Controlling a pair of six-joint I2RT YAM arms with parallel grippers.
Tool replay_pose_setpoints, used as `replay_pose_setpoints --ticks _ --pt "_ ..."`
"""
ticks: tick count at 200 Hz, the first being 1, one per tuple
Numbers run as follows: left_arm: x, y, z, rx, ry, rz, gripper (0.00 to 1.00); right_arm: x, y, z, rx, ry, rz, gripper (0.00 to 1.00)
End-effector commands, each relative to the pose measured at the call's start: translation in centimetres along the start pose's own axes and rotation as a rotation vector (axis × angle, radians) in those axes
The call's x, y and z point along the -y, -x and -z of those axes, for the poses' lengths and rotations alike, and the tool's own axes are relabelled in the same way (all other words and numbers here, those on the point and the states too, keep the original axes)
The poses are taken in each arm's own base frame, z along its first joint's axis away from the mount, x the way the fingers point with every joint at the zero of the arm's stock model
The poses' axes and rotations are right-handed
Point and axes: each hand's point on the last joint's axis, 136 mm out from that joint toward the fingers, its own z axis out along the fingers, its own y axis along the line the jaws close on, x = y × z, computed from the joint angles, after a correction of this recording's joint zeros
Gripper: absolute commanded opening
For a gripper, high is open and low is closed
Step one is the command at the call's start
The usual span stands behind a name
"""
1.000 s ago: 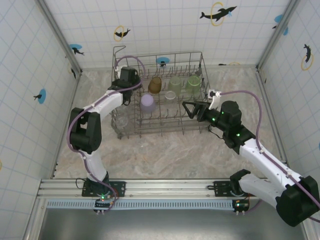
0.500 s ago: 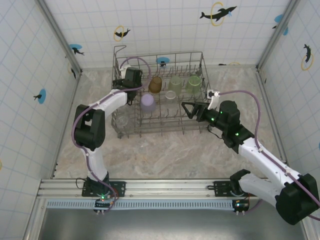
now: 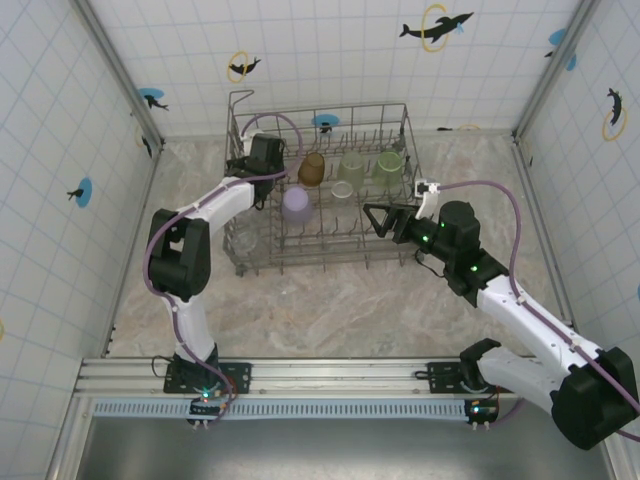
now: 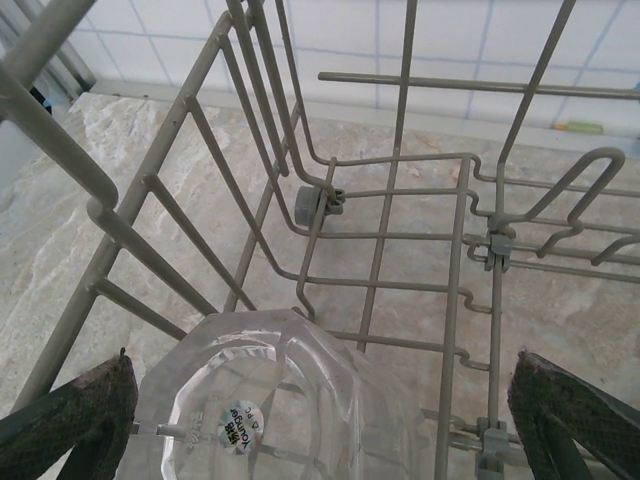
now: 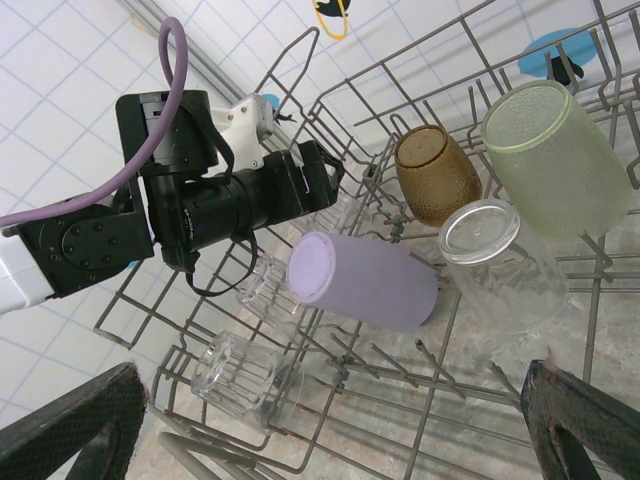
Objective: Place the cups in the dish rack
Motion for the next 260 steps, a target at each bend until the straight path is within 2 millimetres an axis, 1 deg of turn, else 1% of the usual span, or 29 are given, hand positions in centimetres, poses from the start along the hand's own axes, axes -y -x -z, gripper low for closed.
replay_pose_setpoints --ticks 1,43,55,69,74,75,77,87,102,145,172,205,221,260 --pt "-0.3 9.0 3.9 0.246 0.057 -0.018 0.98 -0.6 0.5 0.3 0.025 0.012 0.014 1.00" --pt "-0.9 5.3 1.7 0.178 0.128 -0.110 0.98 -0.5 0.5 0.4 0.026 0.011 0.017 1.00" --pt "-1.0 4.6 1.4 0.170 0.161 -0.152 0.98 -0.6 0.4 0.4 0.024 0.012 0.019 1.00" --pt "-1.2 4.6 1.2 0.177 0.202 -0.208 0.98 -0.5 0.5 0.5 0.024 0.009 0.022 1.00" --pt "-1.4 4.8 1.3 0.186 0.220 -0.229 0.98 -0.6 0.4 0.5 0.023 0.011 0.022 1.00" --pt "-0.6 4.7 1.7 0.193 0.209 -0.239 0.98 -0.5 0.4 0.4 0.023 0.010 0.022 1.00" --pt "0.0 4.7 2.0 0.198 0.203 -0.251 0.98 -0.5 0.4 0.4 0.023 0.010 0.021 1.00" --pt "0.6 5.1 2.3 0.207 0.199 -0.265 0.98 -0.5 0.4 0.4 0.021 0.009 0.021 1.00" --pt "0.8 6.3 2.9 0.229 0.188 -0.245 0.98 -0.5 0.3 0.3 0.020 0.010 0.020 1.00" --pt "1.4 9.4 5.1 0.261 0.102 -0.117 0.97 -0.6 0.3 0.1 0.015 0.017 0.017 1.00" --pt "1.6 10.2 6.2 0.271 0.047 -0.061 0.98 -0.7 0.4 0.2 0.015 0.017 0.020 1.00" --pt "2.0 10.9 7.4 0.276 -0.011 -0.032 0.98 -0.7 0.5 0.2 0.012 0.012 0.030 1.00" --pt "2.1 11.5 8.3 0.280 -0.049 -0.013 0.98 -0.7 0.6 0.2 0.012 0.001 0.040 1.00" --pt "2.5 13.1 11.2 0.295 -0.166 0.017 0.98 0.0 0.7 0.5 0.010 -0.043 0.073 1.00"
